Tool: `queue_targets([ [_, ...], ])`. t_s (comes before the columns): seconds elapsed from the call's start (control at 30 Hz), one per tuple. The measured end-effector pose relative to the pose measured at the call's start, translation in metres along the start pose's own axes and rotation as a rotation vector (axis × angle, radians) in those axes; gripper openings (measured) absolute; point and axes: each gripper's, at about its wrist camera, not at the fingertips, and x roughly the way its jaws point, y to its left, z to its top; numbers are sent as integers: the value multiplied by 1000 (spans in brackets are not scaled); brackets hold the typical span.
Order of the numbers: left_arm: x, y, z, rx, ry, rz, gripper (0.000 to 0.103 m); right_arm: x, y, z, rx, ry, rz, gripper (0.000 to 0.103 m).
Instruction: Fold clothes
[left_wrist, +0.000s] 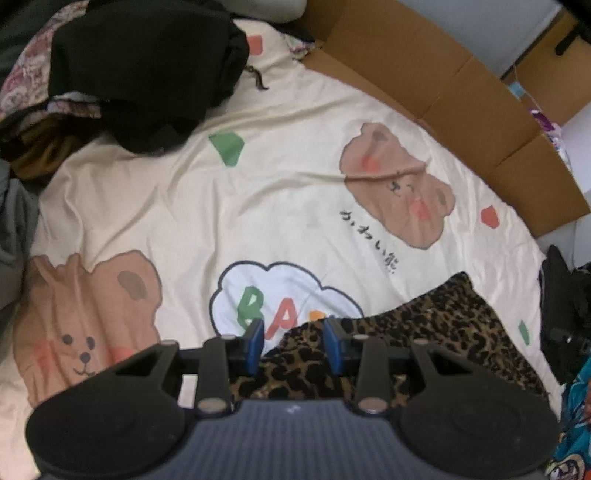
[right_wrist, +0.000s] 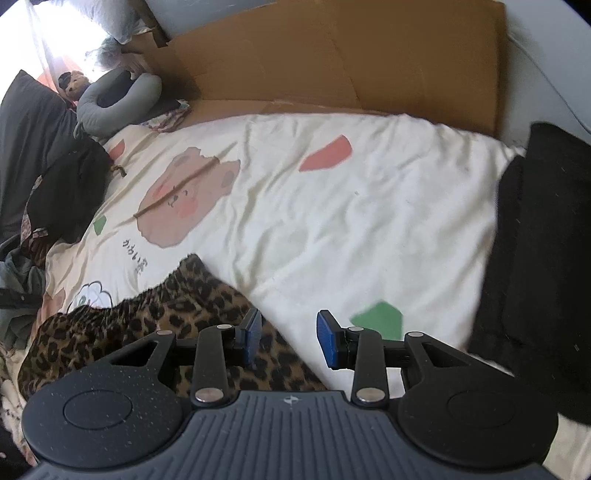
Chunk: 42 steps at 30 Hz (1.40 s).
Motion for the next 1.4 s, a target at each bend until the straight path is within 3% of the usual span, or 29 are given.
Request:
queue_targets([
  [0.1,12,4,-1,-17,9,-18,39,17,14,8,-37,6,21,39],
  [0.17,20,6,-1,-31,20,-33,41,29,24,12,-68,18,36,45],
  [0.67,49,9,-21,-14,94,-35,47,104,79,36,-269,92,104,48],
  [0.77,53,4,-29,32,111,-24,47,116,86,32,-300,116,108,53],
  [1.27,70,-20,-43,279,147,55,46,144,89,21,-393,156,66,53],
  [1.33,73,-21,-43,280,155,56,43,147,89,22,-395,151,77,53],
  [1.4,75,-24,-44,279,162,55,28,148,86,22,-373,144,90,52],
])
